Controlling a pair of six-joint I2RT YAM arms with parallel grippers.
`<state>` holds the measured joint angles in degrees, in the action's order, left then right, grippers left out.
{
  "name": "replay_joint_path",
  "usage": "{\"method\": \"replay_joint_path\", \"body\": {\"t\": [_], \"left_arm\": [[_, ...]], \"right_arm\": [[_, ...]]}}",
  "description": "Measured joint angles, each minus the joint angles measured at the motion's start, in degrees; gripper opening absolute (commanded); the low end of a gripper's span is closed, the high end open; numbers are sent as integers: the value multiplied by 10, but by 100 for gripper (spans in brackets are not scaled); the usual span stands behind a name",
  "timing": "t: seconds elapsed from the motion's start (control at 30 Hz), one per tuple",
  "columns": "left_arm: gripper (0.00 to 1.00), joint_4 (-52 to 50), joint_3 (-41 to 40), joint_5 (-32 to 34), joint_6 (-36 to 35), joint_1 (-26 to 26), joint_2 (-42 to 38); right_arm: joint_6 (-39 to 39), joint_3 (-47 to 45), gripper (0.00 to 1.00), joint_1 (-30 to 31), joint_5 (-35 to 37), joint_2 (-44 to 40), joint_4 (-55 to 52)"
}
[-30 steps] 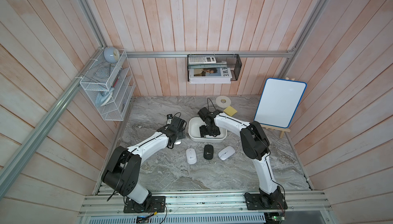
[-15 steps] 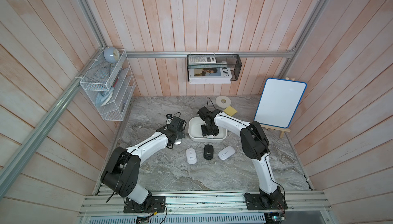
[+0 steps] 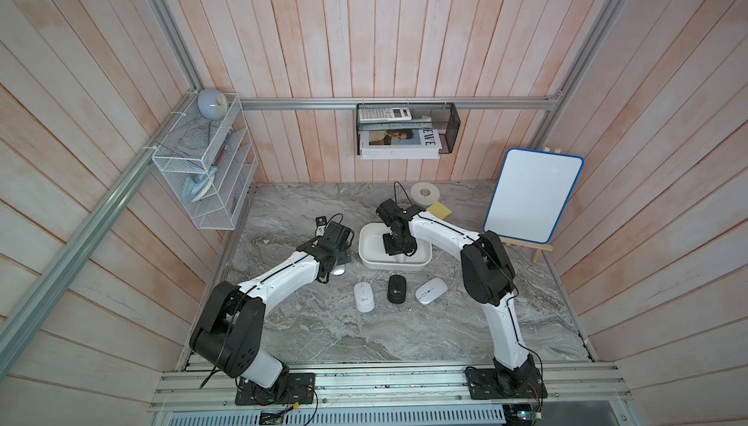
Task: Take out the mouse from the storage box
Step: Pick up the mouse from the storage box, then place the mouse at the center of the board.
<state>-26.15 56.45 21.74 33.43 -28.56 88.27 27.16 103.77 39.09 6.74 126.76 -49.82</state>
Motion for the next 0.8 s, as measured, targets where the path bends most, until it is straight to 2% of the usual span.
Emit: {"method": "replay_joint_path", "body": {"t": [0.2,0.43,0.8], "left_arm": [[93,0,0,0,0,0,-3],[93,2,-11,11,0,0,-39],[94,13,-53,39,1,0,-122]], "right_arm": [[0,-1,19,0,-3,-30,-2],[8,-43,17,10,-3,-137,8],[43,-209,16,59,-20,-301,50]]}}
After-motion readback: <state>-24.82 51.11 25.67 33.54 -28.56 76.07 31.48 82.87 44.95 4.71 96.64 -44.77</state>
